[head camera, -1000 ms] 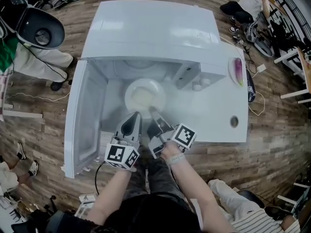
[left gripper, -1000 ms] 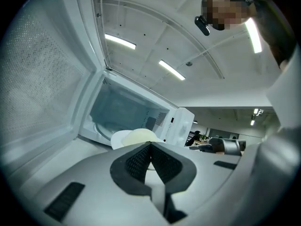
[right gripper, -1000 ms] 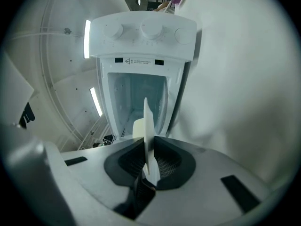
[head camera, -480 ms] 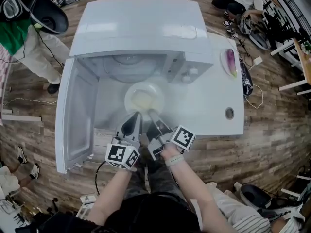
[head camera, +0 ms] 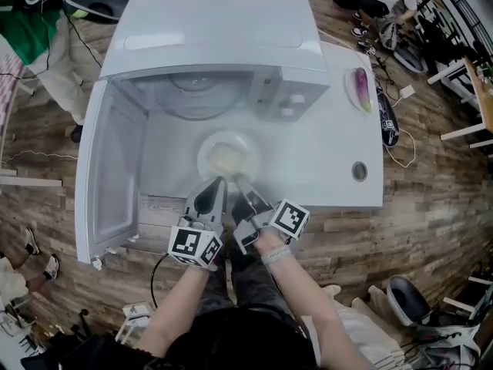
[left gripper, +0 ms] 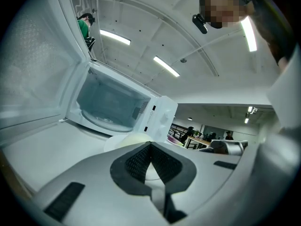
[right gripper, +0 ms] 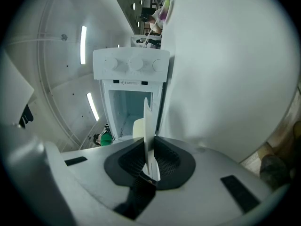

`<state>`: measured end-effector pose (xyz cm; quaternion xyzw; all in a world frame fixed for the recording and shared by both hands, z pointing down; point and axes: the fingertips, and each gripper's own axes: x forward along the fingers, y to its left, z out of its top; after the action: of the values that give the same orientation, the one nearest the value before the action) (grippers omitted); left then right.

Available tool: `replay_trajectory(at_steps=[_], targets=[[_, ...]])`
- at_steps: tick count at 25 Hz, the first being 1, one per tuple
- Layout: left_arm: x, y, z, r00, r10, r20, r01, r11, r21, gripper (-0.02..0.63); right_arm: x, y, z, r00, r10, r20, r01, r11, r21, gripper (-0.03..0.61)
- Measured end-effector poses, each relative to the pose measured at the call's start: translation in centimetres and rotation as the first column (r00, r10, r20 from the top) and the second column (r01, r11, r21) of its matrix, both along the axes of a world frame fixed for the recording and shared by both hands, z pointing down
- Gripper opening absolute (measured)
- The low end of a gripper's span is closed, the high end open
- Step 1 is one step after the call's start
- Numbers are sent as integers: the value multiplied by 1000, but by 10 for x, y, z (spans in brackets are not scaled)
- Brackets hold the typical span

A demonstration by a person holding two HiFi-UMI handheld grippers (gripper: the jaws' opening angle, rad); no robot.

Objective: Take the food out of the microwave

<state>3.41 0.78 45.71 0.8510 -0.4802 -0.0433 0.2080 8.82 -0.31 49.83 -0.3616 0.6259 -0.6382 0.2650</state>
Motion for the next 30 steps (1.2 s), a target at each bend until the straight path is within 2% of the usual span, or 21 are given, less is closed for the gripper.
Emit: replay_trajectory(at_steps=[17, 30], targets=[[19, 29, 14, 1000, 3, -6, -3, 1000, -9, 9, 21, 35, 26, 1000, 19, 6, -19, 999, -48, 49], [21, 43, 24, 1000, 1, -1, -1, 1000, -24, 9, 22, 46, 34, 999, 30, 20, -29, 998, -63, 51]])
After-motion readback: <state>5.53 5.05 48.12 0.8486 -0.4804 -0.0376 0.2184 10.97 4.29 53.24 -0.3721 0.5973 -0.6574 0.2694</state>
